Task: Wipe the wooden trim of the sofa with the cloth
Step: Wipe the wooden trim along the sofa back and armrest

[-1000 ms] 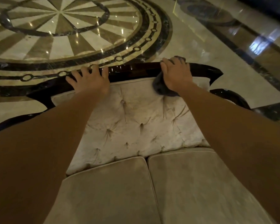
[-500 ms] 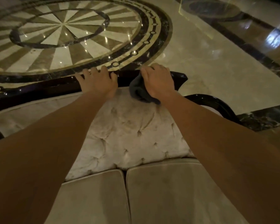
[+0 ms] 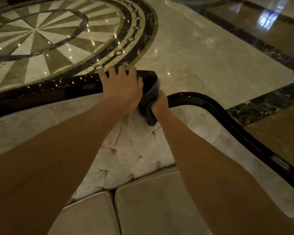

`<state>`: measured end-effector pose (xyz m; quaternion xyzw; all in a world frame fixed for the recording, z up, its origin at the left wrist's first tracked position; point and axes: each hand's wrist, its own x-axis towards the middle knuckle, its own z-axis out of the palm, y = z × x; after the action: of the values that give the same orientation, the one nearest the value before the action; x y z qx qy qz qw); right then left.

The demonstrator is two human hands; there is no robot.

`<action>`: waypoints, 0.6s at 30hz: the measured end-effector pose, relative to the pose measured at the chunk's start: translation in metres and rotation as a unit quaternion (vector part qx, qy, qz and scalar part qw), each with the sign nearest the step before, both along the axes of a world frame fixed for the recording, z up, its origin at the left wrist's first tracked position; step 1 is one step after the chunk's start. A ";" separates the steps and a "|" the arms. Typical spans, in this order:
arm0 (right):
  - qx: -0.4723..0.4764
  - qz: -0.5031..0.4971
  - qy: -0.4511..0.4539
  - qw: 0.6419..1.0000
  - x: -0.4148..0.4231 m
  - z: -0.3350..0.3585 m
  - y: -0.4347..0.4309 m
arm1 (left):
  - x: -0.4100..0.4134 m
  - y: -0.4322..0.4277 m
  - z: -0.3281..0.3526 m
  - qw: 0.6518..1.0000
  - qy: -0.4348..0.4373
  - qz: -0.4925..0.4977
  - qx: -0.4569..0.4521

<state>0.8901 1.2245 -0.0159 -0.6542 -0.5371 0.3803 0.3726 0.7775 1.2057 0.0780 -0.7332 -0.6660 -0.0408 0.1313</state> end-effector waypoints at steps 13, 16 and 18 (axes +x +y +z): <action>0.088 0.121 -0.436 0.887 0.094 -0.064 0.024 | 0.073 0.011 -0.074 0.871 0.464 -0.157 -0.035; 0.053 0.078 -0.423 0.901 0.129 -0.062 0.031 | 0.087 0.016 -0.085 0.909 0.379 -0.118 -0.124; 0.021 0.052 -0.406 0.912 0.162 -0.065 0.034 | 0.100 0.021 -0.096 0.955 0.255 -0.083 -0.128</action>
<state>1.0517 1.2587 -0.0807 -0.7152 -0.6833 0.0895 0.1163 0.8773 1.2270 -0.0180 -0.7828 -0.5465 0.2222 0.1980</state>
